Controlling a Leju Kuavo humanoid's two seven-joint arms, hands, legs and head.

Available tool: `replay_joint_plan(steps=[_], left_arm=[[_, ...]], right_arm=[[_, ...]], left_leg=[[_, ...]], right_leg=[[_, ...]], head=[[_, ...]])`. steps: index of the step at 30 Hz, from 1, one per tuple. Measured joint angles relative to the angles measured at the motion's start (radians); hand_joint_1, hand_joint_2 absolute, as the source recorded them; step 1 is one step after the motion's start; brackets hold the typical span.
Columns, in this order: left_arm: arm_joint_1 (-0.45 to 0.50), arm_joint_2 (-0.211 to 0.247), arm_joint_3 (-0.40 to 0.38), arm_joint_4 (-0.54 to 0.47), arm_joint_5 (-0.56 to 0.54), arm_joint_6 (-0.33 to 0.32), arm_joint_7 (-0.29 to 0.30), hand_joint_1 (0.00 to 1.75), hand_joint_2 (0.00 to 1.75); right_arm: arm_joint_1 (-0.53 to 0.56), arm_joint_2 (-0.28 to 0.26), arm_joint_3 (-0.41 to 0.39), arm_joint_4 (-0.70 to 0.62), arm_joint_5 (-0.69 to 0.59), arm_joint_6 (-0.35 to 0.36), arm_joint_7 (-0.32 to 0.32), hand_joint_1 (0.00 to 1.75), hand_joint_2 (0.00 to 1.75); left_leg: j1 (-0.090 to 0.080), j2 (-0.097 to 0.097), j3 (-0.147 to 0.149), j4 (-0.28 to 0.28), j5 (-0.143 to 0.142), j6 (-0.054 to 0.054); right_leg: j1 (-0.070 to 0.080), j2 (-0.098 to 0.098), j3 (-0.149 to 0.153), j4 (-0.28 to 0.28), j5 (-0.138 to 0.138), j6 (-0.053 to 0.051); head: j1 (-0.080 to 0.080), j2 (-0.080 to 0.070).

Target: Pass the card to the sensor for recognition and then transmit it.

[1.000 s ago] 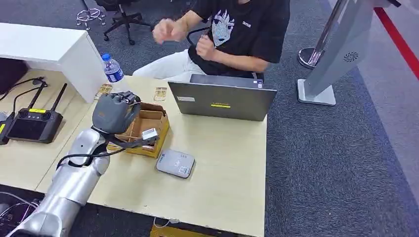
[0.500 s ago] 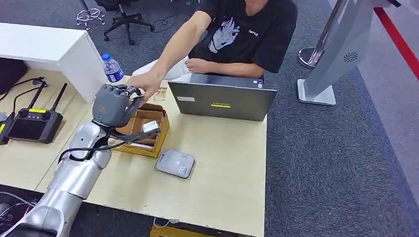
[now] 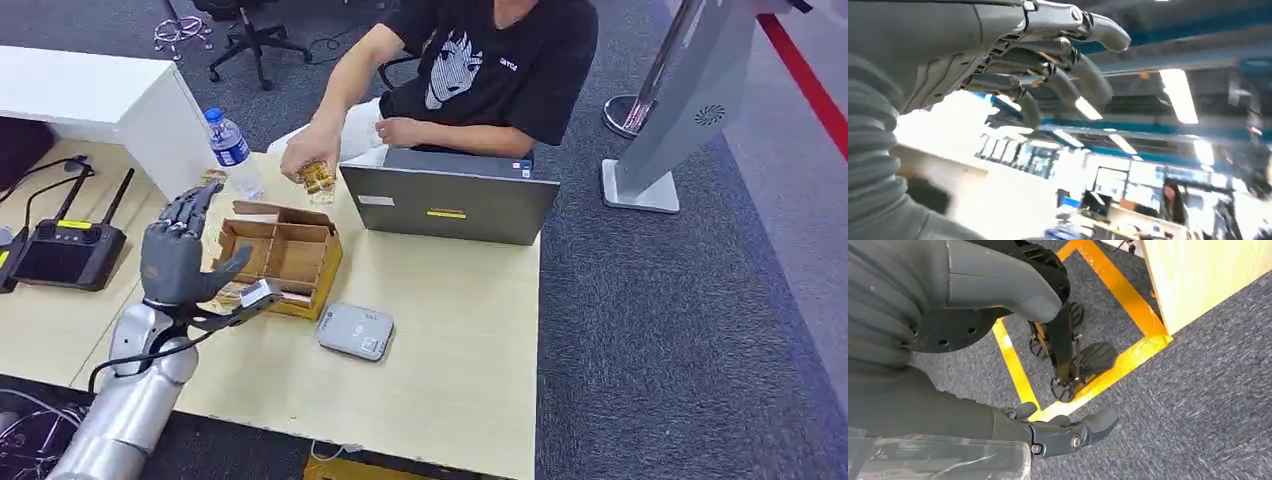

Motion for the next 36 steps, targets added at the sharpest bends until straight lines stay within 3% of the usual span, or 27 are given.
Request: replay_joint_plan(steps=[4, 9, 12, 15, 17, 18, 19, 20, 21, 22, 23, 24, 25, 27, 36], left_arm=[[0.102, -0.049, 0.165, -0.085, 0.316, -0.082, -0.132, 0.00, 1.75], [0.195, -0.083, 0.380, -0.106, 0.576, -0.256, -0.176, 0.00, 1.75], [0.219, -0.091, 0.507, -0.081, 0.725, -0.400, -0.178, 0.00, 1.75], [0.204, -0.083, 0.662, 0.036, 0.918, -0.662, -0.180, 0.00, 1.75], [0.197, -0.082, 0.743, 0.093, 0.968, -0.723, -0.180, 0.00, 1.75], [0.181, -0.071, 0.782, 0.153, 1.033, -0.792, -0.176, 0.00, 1.75], [0.163, -0.051, 0.820, 0.223, 1.104, -0.871, -0.155, 0.00, 1.75], [0.150, -0.034, 0.872, 0.311, 1.183, -0.955, -0.123, 0.00, 1.75], [0.148, -0.015, 0.922, 0.386, 1.240, -0.996, -0.097, 0.00, 1.75], [0.152, 0.000, 0.967, 0.455, 1.279, -1.018, -0.065, 0.99, 1.75], [0.156, 0.012, 1.007, 0.524, 1.317, -1.033, -0.021, 1.52, 1.75], [0.161, 0.018, 1.049, 0.584, 1.358, -1.035, 0.037, 1.75, 1.75], [0.171, 0.020, 1.091, 0.634, 1.394, -1.033, 0.092, 1.75, 1.75], [0.184, 0.012, 1.158, 0.714, 1.429, -1.020, 0.141, 1.75, 1.75], [0.190, -0.018, 1.277, 0.859, 1.474, -0.955, 0.200, 1.75, 1.75]], right_arm=[[0.000, 0.002, -0.013, 0.000, -0.005, -0.005, -0.003, 0.00, 1.75], [0.002, 0.003, -0.027, 0.000, -0.018, -0.013, -0.003, 0.00, 1.75], [0.003, 0.003, -0.038, 0.000, -0.016, -0.015, -0.004, 0.00, 1.75], [0.002, 0.003, -0.042, 0.000, -0.015, -0.015, -0.004, 0.00, 1.75], [0.004, 0.003, -0.043, 0.000, -0.013, -0.014, -0.004, 0.00, 1.75], [0.004, 0.003, -0.043, 0.000, -0.010, -0.013, -0.004, 0.00, 1.75], [0.003, 0.003, -0.043, 0.000, -0.007, -0.013, -0.004, 0.24, 1.75], [0.000, 0.003, -0.043, 0.000, 0.003, -0.009, -0.003, 1.75, 1.75], [-0.002, 0.003, -0.043, 0.000, 0.009, -0.005, -0.003, 1.75, 1.75], [-0.001, 0.003, -0.043, 0.000, 0.013, 0.003, -0.003, 1.75, 1.75], [-0.001, 0.003, -0.043, 0.000, 0.021, 0.013, -0.003, 1.75, 1.75], [-0.001, 0.003, -0.043, 0.000, 0.024, 0.023, -0.005, 1.75, 1.75], [-0.001, 0.003, -0.043, 0.000, 0.028, 0.033, -0.006, 1.75, 1.75], [-0.003, 0.003, -0.042, 0.000, 0.040, 0.043, -0.008, 1.75, 1.75], [-0.007, 0.003, -0.041, 0.000, 0.054, 0.045, -0.010, 1.75, 1.75]], left_leg=[[0.000, 0.001, 0.000, 0.000, 0.000, 0.000], [0.001, 0.001, 0.000, 0.000, 0.000, 0.000], [0.001, 0.000, -0.001, 0.000, 0.000, 0.000], [0.002, 0.000, -0.001, -0.001, 0.000, 0.000], [0.003, 0.001, -0.001, -0.001, 0.000, 0.000], [0.002, -0.001, -0.001, -0.001, 0.000, 0.000], [0.003, -0.002, -0.002, -0.001, 0.000, 0.000], [0.003, -0.002, -0.001, -0.001, 0.000, -0.001], [0.003, 0.000, 0.000, -0.001, -0.001, -0.002], [0.003, 0.002, 0.001, -0.001, -0.002, -0.003], [0.003, 0.002, 0.001, -0.001, -0.002, -0.003], [0.003, 0.002, 0.001, -0.001, -0.002, -0.003], [0.003, 0.002, 0.001, -0.001, -0.002, -0.003], [0.003, 0.000, 0.000, -0.001, -0.002, -0.002], [0.003, -0.003, 0.000, 0.000, -0.002, -0.002]], right_leg=[[0.000, 0.000, 0.000, 0.000, 0.000, 0.000], [0.000, 0.000, 0.000, 0.000, -0.001, 0.000], [0.001, 0.000, 0.000, 0.000, -0.001, -0.001], [0.001, -0.001, 0.000, 0.000, -0.001, -0.001], [0.002, 0.001, 0.000, 0.000, -0.001, -0.001], [0.002, -0.002, 0.000, 0.000, -0.001, -0.001], [0.002, -0.003, 0.001, 0.000, -0.001, -0.002], [0.003, -0.002, 0.001, 0.000, -0.001, -0.002], [0.003, 0.000, 0.001, 0.000, -0.001, -0.002], [0.003, 0.002, 0.002, 0.000, -0.001, -0.002], [0.003, 0.002, 0.001, 0.000, -0.002, -0.002], [0.003, 0.002, 0.001, 0.000, -0.002, -0.002], [0.003, 0.002, 0.001, 0.000, -0.002, -0.002], [0.003, 0.000, 0.001, -0.001, -0.002, -0.002], [0.002, -0.003, 0.002, -0.001, -0.003, 0.000]], head=[[0.000, 0.000], [0.000, 0.000], [0.000, 0.000], [0.000, 0.000], [0.000, 0.000], [0.000, 0.000], [0.000, 0.000], [0.000, 0.000], [0.000, 0.000], [-0.001, 0.000], [-0.002, 0.000], [-0.002, 0.000], [-0.002, 0.000], [-0.002, 0.000], [-0.001, 0.000]])
